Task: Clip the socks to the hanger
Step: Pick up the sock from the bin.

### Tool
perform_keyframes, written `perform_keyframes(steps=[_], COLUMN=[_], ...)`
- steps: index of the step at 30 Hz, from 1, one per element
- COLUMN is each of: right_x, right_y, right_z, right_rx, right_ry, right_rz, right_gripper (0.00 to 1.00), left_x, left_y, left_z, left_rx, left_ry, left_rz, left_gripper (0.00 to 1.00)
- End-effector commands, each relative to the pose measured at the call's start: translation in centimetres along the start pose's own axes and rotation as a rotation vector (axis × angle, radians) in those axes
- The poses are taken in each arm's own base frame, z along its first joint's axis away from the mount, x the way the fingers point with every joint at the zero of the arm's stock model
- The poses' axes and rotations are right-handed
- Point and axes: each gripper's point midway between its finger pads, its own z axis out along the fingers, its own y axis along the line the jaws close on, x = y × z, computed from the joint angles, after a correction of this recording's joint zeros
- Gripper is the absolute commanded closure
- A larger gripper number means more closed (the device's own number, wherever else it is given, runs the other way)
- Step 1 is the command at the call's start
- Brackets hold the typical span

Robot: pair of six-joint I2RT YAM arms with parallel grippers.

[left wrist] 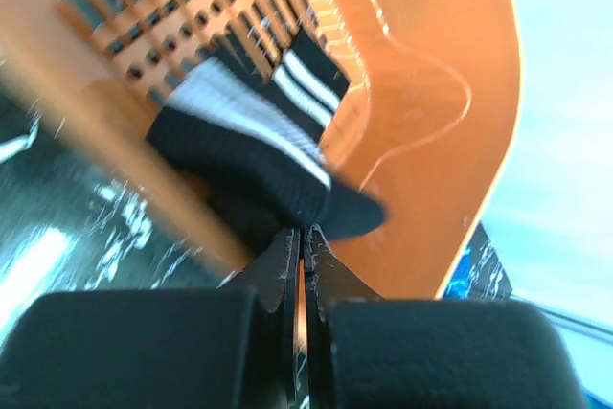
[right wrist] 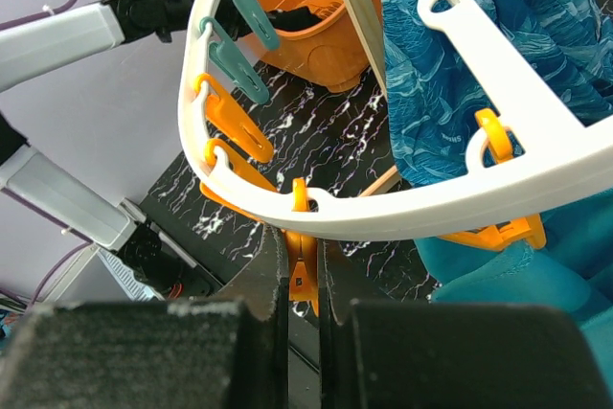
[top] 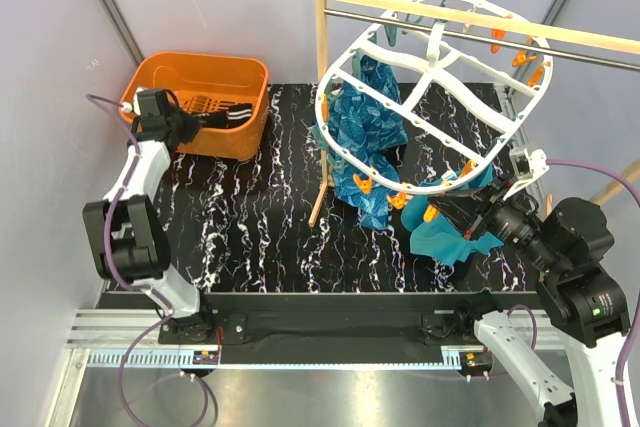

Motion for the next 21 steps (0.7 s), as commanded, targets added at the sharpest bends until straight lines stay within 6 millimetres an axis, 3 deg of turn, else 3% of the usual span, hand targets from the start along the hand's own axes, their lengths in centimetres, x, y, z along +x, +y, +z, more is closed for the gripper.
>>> perform_keyframes(steps=[1, 4, 8, 16, 19, 21], right_x=[0.4, 0.6, 0.7, 0.8, 0.8, 0.9], right_y=[0.2, 0.2, 0.1, 0.0, -0.1, -0.1], right_z=[0.4, 0.5, 0.5, 0.8, 0.9, 0.9], right_rx=[-0.020, -0.021, -0.019, -0.017, -0.019, -0.021], right_ry=[0.022, 0.029, 0.031, 0.038, 0.038, 0.040], right_rz=[0.021, 0.026, 0.029, 0.035, 0.038, 0.040], right_gripper=[1.00, 1.00, 1.00, 1.00, 1.00, 1.00], left_x=[0.4, 1.5, 2.5, 2.9, 2.5, 1.8], left_y=[0.4, 1.0, 3.7, 5.8, 4.9, 2.5], left_z=[-2.4, -3.4, -4.1, -6.1, -6.1, -5.3], left_rx=[-0.013, -0.035, -0.144, -0.223, -0.186, -0.092], left_ry=[-0.055, -0.047, -0.041, -0.067, -0.067, -0.054], left_rz=[0.013, 0.011, -0.014, -0.029, 0.043, 0.117], left_gripper=[1.00, 1.00, 1.00, 1.00, 1.00, 1.00])
